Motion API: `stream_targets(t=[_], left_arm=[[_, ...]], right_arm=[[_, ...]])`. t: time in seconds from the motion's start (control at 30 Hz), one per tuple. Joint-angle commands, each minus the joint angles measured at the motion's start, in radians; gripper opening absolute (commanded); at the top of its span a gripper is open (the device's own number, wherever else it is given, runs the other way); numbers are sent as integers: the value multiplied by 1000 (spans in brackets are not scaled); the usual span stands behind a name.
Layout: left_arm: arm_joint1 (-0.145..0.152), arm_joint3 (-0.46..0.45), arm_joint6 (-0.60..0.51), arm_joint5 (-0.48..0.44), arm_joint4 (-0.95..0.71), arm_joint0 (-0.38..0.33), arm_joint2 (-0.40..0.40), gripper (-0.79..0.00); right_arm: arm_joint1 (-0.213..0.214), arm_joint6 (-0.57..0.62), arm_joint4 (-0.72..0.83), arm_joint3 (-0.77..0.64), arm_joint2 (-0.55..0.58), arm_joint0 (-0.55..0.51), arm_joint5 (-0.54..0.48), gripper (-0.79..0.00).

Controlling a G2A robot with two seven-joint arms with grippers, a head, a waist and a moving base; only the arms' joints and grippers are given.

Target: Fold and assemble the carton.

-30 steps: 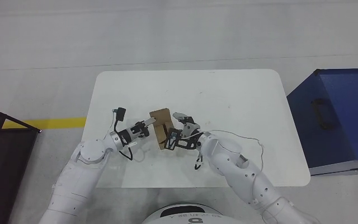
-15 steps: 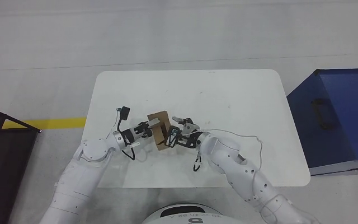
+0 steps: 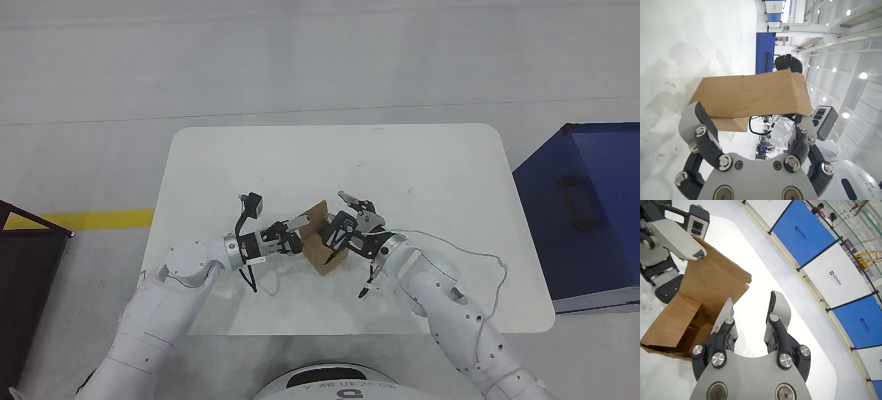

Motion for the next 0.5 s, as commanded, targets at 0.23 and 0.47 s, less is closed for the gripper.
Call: stream_targets(t=[0.23,0.47], left_arm=[[-37,71,31,29,-22,-120,120,0],[-58,122,76,25,-38,-174,161,0]], right_arm=[[23,-42,29,-96,154,-125,32,0],[22,-44,38,-94,153,-126,33,0]])
